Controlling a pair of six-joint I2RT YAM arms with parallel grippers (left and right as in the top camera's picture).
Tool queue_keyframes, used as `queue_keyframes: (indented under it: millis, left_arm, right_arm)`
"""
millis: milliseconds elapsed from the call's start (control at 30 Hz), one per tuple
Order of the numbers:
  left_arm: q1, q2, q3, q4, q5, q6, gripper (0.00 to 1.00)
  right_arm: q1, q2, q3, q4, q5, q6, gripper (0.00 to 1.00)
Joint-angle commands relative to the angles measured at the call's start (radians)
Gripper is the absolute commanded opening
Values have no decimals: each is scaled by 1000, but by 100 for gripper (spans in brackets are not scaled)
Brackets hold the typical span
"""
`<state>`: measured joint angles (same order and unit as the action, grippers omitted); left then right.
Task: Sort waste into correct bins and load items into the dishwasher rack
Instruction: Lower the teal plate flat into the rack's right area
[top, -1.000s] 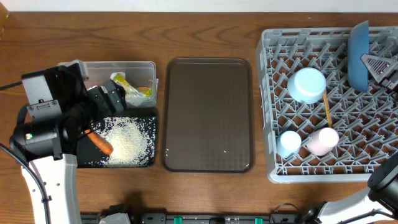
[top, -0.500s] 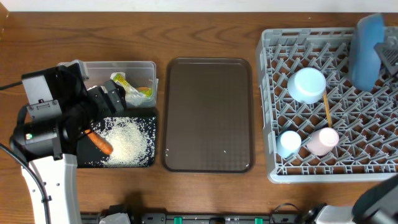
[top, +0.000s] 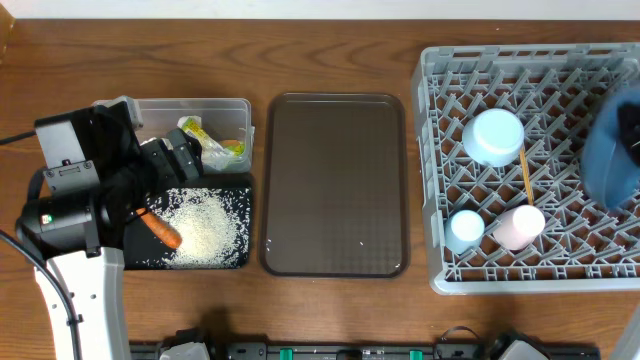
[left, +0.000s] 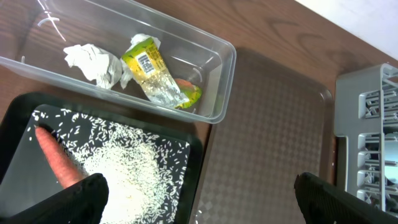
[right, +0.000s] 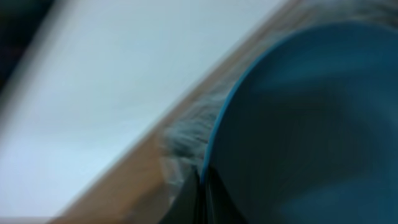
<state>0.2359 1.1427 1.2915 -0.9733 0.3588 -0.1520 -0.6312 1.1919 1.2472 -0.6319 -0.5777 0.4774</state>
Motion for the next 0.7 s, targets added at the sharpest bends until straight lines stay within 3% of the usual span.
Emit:
queue_keyframes:
  millis: [0, 67, 333, 667]
  left_arm:
    - [5, -3, 2, -3, -12, 13, 98]
    - [5, -3, 2, -3, -12, 13, 98]
    - [5, -3, 2, -3, -12, 13, 98]
    - [5, -3, 2, -3, -12, 13, 98]
  right_arm:
    - [46, -19, 0, -54, 568, -173, 1]
    - [55, -6, 0, -69, 631, -173, 1]
    - [78, 145, 0, -114, 550, -268, 1]
    - [354, 370, 0, -85, 702, -363, 1]
